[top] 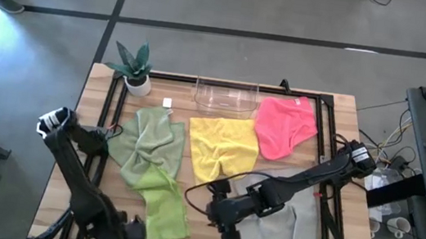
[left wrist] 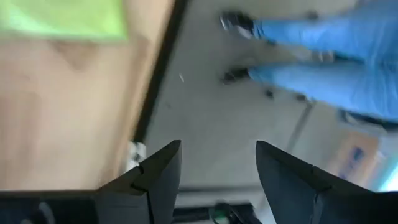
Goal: Fold microfiber towels
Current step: Fold the green microfiber cloth
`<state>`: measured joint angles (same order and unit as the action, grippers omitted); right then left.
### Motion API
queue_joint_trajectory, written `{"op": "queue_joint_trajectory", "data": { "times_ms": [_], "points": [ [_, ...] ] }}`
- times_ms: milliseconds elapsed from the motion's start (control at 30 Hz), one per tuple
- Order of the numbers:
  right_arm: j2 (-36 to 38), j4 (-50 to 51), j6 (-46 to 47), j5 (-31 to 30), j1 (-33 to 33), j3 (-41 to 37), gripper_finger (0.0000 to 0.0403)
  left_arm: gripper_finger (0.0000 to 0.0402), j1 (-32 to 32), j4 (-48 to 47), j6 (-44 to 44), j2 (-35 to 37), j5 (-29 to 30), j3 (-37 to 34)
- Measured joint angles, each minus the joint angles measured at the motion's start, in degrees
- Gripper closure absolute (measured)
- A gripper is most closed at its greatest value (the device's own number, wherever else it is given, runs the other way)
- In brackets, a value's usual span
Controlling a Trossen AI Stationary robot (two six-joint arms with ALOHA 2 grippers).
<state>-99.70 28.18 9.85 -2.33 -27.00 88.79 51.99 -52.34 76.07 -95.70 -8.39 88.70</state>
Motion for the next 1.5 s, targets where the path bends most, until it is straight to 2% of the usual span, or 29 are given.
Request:
{"op": "queue_joint_trajectory", "data": {
  "times_ms": [233, 467, 567, 700, 1000, 1233, 1500],
  "points": [
    [-0.1, -4.9, 0.6, -0.6, -1.8, 0.0, 0.022, 0.0211, 2.1, -10.5, -8.1, 1.4, 20.1, 6.9],
    [-3.0, -6.7, 3.4, -1.1, -2.2, 0.0, 0.022, 0.0211, 2.5, -11.3, -14.9, 0.9, 42.4, 4.1],
    [-3.7, -6.7, 3.6, -1.3, -2.9, 0.0, 0.022, 0.0211, 2.5, -11.9, -16.7, 0.0, 49.8, 3.4],
    [-4.0, -7.8, 3.0, -1.2, -4.2, 0.0, 0.022, 0.0211, 2.3, -11.7, -16.9, -1.1, 49.6, 3.4],
    [-4.1, -11.6, 2.1, -2.3, -4.5, 0.0, 0.022, 0.0211, 5.9, -11.7, -12.0, -4.0, 38.9, 5.7],
    [-4.2, -13.9, 2.0, -2.3, -4.4, 0.0, 0.022, 0.0211, 7.5, -12.1, -10.5, -7.8, 38.7, 4.3],
    [-8.6, -14.8, 0.6, -1.8, -4.0, 0.0, 0.022, 0.0211, 7.4, -10.1, -10.4, -12.7, 38.1, 3.6]
  ]
}}
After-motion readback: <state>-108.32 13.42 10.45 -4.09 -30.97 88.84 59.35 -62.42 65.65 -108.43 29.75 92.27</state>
